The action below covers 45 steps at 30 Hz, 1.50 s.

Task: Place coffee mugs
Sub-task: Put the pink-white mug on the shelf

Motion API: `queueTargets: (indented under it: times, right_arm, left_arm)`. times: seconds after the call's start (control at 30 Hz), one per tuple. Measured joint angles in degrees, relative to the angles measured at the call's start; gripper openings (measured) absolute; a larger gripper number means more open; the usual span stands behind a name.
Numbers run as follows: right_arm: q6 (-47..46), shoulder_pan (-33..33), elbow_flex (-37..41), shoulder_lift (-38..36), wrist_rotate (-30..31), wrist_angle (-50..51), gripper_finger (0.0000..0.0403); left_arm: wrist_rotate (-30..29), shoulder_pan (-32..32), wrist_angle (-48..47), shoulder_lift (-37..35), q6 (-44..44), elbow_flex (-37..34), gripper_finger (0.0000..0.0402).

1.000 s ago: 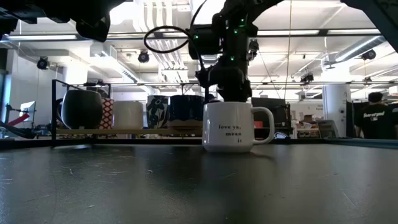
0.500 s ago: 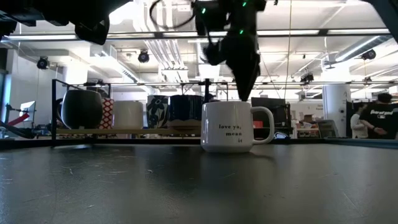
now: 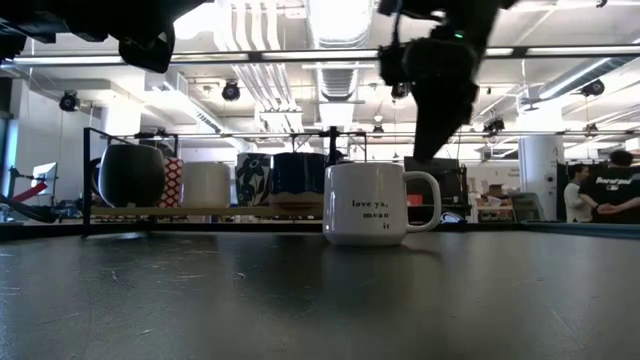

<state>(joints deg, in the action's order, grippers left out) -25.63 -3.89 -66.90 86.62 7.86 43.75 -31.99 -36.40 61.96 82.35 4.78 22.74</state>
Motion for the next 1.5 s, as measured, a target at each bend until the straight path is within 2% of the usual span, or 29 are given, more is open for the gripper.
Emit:
queueTargets:
  times: [0.2, 0.4, 0.57, 0.73, 0.93, 1.23, 1.5]
  right_arm:
    - [-3.88, -2.80, 12.26, -7.35, 6.36, -11.99, 0.0146]
    - [-6.00, -4.22, 23.69, -11.82, 7.18, -28.58, 0.0146]
    - [-6.03, -4.47, 30.98, -13.23, 7.34, -40.55, 0.0146]
    - [-4.76, -4.53, 36.43, -10.96, 7.25, -52.10, 0.0146]
    - [-3.88, -4.54, 38.19, -7.14, 8.09, -59.96, 0.0129]
    - [-2.32, -5.37, 37.47, -4.14, 8.66, -62.60, 0.0044]
    - [-1.07, -5.98, 34.06, -4.01, 7.57, -62.21, 0.0039]
  left_arm:
    - [-0.31, 0.02, 0.16, 0.00, 0.52, 0.40, 0.0066]
    - [-0.52, 0.00, 0.16, 0.00, 0.50, 0.44, 0.0066]
    - [-0.77, 0.02, 0.16, 0.00, 0.48, 0.47, 0.0066]
    - [-1.55, 0.02, 0.15, 0.02, 0.46, 0.49, 0.0066]
    - [-1.60, 0.02, 0.16, 0.02, 0.33, 0.49, 0.0066]
    - [-2.10, 0.02, 0.16, 0.04, 0.24, 0.49, 0.0066]
    - [-2.54, -0.01, 0.16, 0.04, 0.68, 0.49, 0.0066]
